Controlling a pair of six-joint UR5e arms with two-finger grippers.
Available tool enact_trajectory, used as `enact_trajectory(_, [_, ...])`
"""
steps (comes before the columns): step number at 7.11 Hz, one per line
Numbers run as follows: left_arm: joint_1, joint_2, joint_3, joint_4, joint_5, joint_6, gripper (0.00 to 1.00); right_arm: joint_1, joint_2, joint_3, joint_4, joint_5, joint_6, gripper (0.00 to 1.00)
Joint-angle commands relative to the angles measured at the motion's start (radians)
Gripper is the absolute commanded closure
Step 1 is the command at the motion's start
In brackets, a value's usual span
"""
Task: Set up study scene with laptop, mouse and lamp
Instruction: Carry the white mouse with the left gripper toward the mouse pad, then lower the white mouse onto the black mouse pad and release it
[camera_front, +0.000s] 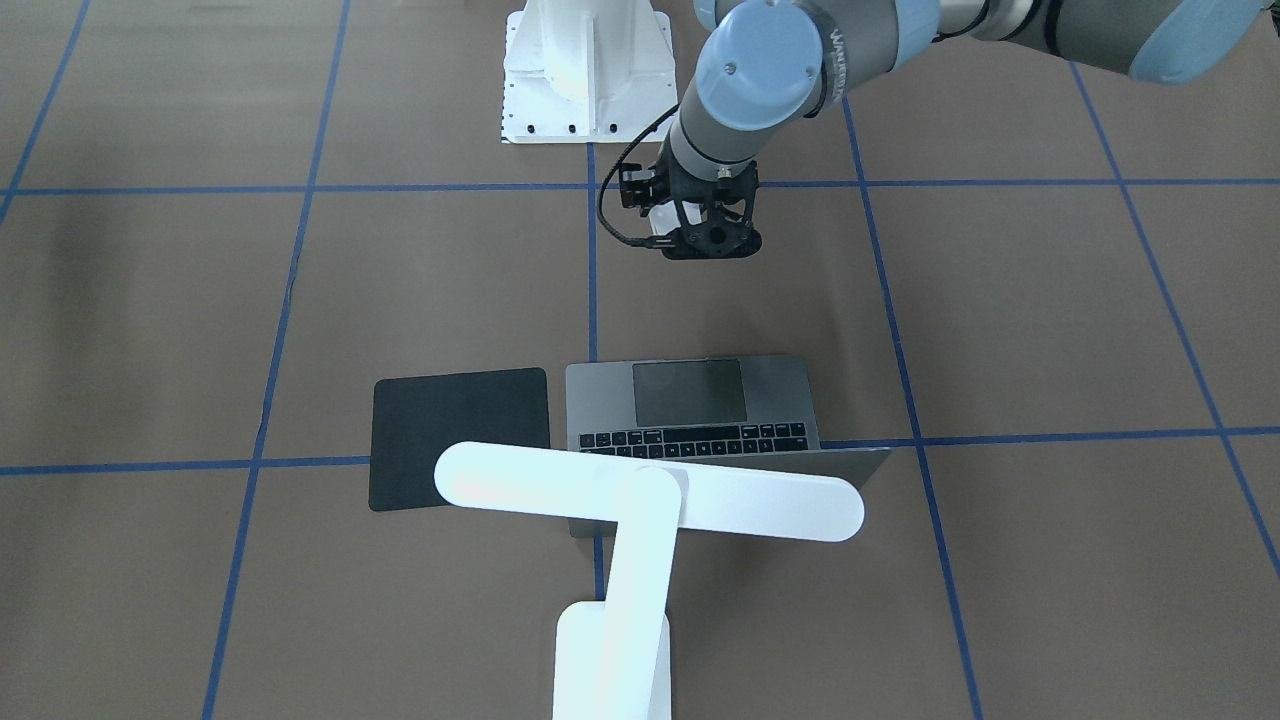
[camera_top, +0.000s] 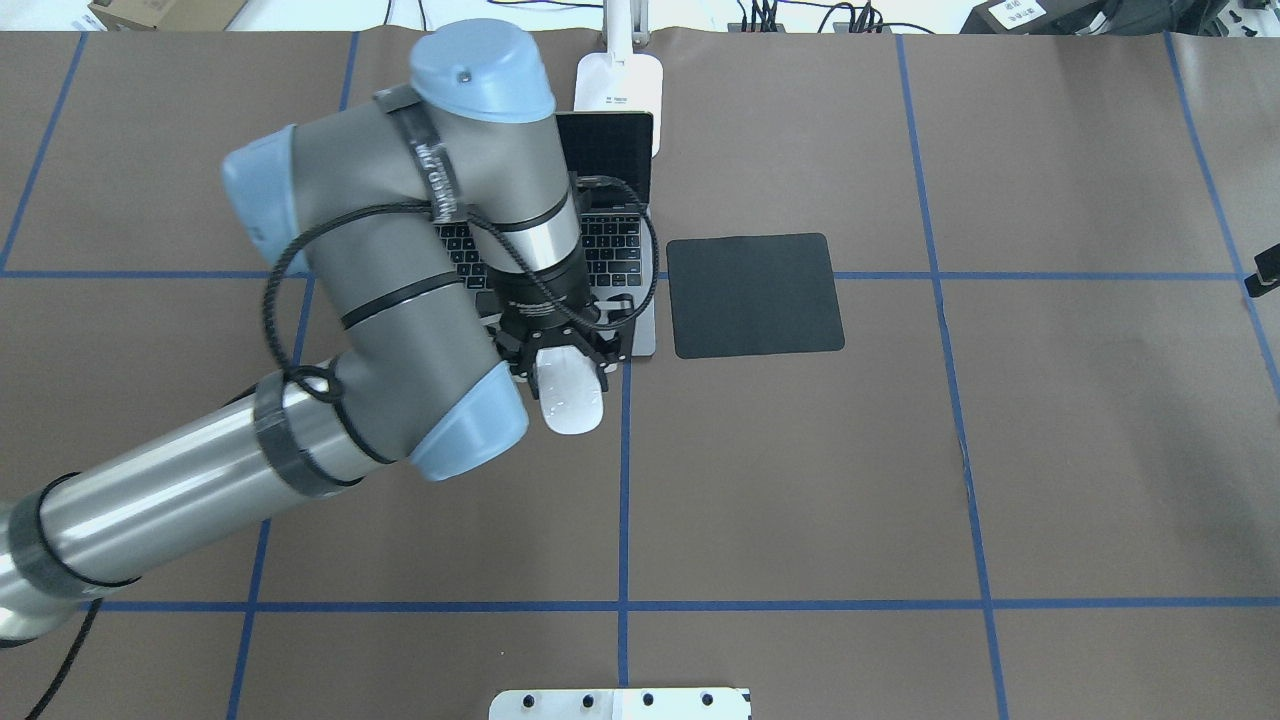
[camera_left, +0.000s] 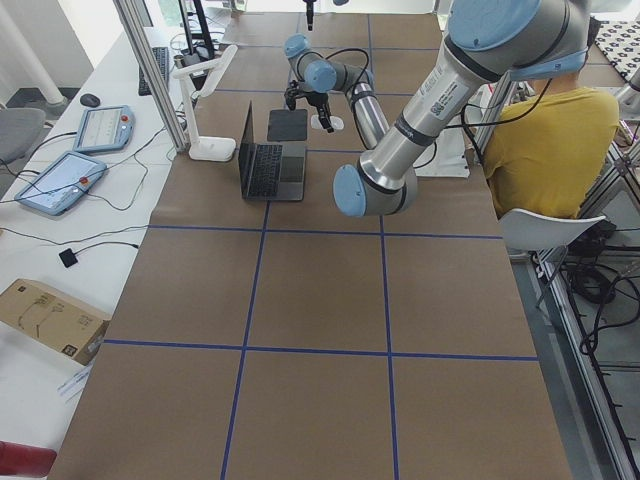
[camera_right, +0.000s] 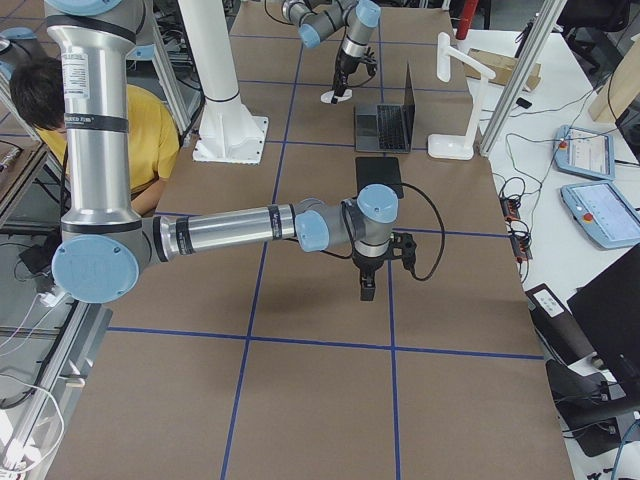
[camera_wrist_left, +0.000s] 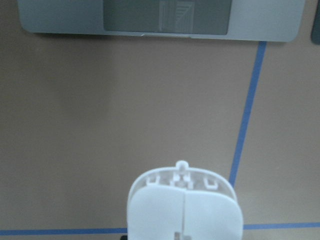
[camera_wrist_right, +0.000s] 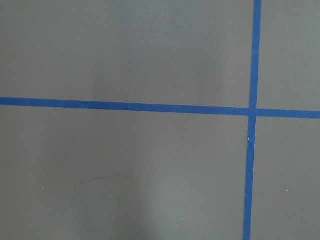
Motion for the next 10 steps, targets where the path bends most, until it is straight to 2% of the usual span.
enact_trajectory(1, [0.013, -0.17, 0.291, -0.184, 0.011, -0.094, 0.82, 0.0, 0.0, 0.0, 0.0, 0.001, 0.0, 0.0])
enact_trajectory(2, [0.019, -0.254, 0.444, -0.256, 0.042, -0.105, 0.82, 0.0, 0.0, 0.0, 0.0, 0.001, 0.0, 0.0])
enact_trajectory(4, [0.028, -0.3, 0.577, -0.367, 0.088, -0.121, 0.82, 0.0, 0.0, -0.002, -0.001, 0.001, 0.0, 0.0])
enact_trajectory(5, [0.03, -0.377, 0.682, -0.389, 0.132, -0.144, 0.82, 0.0, 0.0, -0.002, -0.001, 0.003, 0.0, 0.0])
enact_trajectory(6, [0.036, -0.385, 0.721, -0.438, 0.144, -0.159, 0.82, 0.0, 0.002, -0.005, -0.001, 0.003, 0.0, 0.0])
enact_trajectory(8, [0.051, -0.435, 0.856, -0.559, 0.258, -0.225, 0.82, 0.0, 0.002, -0.005, -0.001, 0.004, 0.0, 0.0])
enact_trajectory(9, [0.053, -0.437, 0.883, -0.603, 0.27, -0.231, 0.79, 0.0, 0.002, -0.006, -0.001, 0.004, 0.0, 0.0])
enact_trajectory(10, [0.057, -0.439, 0.884, -0.611, 0.275, -0.24, 0.72, 0.0, 0.002, -0.006, -0.003, 0.004, 0.002, 0.0])
